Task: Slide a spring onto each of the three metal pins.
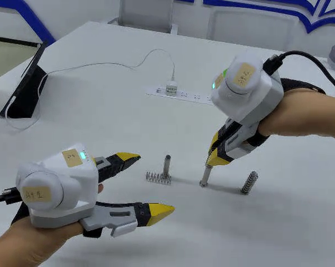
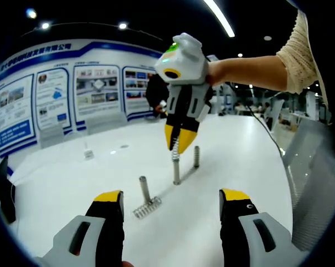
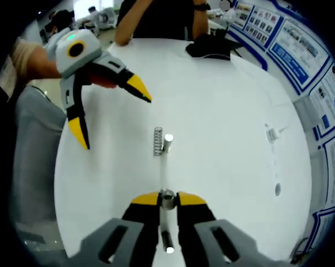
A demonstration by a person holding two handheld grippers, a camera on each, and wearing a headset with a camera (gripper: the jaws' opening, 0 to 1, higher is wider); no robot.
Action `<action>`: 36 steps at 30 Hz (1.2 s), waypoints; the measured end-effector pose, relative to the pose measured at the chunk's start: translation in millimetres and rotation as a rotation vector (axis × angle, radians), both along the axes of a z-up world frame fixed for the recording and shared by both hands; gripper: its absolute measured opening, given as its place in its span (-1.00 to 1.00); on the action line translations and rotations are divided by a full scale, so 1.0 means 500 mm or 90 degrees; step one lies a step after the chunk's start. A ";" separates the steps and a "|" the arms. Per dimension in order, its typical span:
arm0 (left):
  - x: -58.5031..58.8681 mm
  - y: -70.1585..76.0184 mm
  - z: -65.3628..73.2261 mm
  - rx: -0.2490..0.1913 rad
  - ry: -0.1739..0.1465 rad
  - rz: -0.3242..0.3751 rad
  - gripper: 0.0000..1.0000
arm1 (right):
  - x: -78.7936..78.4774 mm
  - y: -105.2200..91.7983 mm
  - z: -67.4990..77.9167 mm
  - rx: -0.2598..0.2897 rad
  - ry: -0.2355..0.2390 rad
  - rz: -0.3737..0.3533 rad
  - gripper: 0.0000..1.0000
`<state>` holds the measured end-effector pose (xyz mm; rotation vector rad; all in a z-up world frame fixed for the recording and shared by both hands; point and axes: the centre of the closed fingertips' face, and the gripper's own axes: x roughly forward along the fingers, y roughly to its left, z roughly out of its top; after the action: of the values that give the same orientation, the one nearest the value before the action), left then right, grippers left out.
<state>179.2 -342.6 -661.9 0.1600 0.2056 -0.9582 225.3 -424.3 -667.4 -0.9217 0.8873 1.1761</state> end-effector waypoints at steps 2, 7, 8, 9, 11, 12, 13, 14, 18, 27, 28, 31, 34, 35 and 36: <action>0.001 0.001 -0.001 0.000 0.001 0.000 0.42 | 0.001 -0.001 -0.007 -0.003 0.004 -0.001 -0.75; 0.005 0.002 -0.004 0.001 0.003 -0.001 0.41 | 0.001 -0.003 -0.025 -0.009 0.016 -0.006 -0.75; 0.005 0.001 -0.004 0.001 0.003 -0.001 0.41 | 0.002 -0.003 -0.028 -0.010 0.019 -0.008 -0.75; 0.005 0.000 -0.004 0.001 0.003 -0.002 0.41 | 0.002 -0.003 -0.033 -0.010 0.021 -0.010 -0.75; 0.006 -0.003 -0.004 0.000 0.003 -0.003 0.41 | 0.002 -0.005 -0.043 -0.011 0.027 -0.014 -0.75; 0.006 -0.004 -0.003 0.001 0.003 -0.004 0.41 | 0.002 -0.006 -0.047 -0.011 0.028 -0.015 -0.75; 0.006 -0.004 -0.003 0.001 0.002 -0.004 0.41 | 0.002 -0.007 -0.053 -0.012 0.032 -0.019 -0.75; 0.006 -0.004 -0.003 0.000 0.003 -0.004 0.41 | 0.002 -0.008 -0.056 -0.014 0.034 -0.021 -0.75; 0.006 -0.004 -0.007 0.002 0.005 -0.006 0.41 | 0.006 -0.010 -0.074 -0.019 0.037 -0.026 -0.75; 0.010 -0.004 -0.008 0.001 0.006 -0.004 0.41 | 0.008 -0.013 -0.095 -0.026 0.045 -0.032 -0.75; 0.010 -0.003 -0.008 0.001 0.006 -0.004 0.41 | 0.008 -0.012 -0.095 -0.025 0.046 -0.033 -0.75; 0.010 -0.004 -0.008 0.001 0.006 -0.004 0.41 | 0.007 -0.013 -0.099 -0.027 0.047 -0.034 -0.75; 0.009 -0.004 -0.008 0.001 0.006 -0.003 0.41 | 0.008 -0.011 -0.099 -0.024 0.047 -0.036 -0.75; 0.009 -0.004 -0.007 0.001 0.006 -0.002 0.41 | 0.008 -0.011 -0.099 -0.024 0.047 -0.036 -0.75; 0.009 -0.003 -0.007 0.001 0.006 -0.002 0.41 | 0.008 -0.011 -0.099 -0.024 0.046 -0.036 -0.75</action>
<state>183.6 -344.4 -665.6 0.1579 0.2148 -0.9615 229.6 -429.8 -716.8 -0.8828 0.9906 1.1542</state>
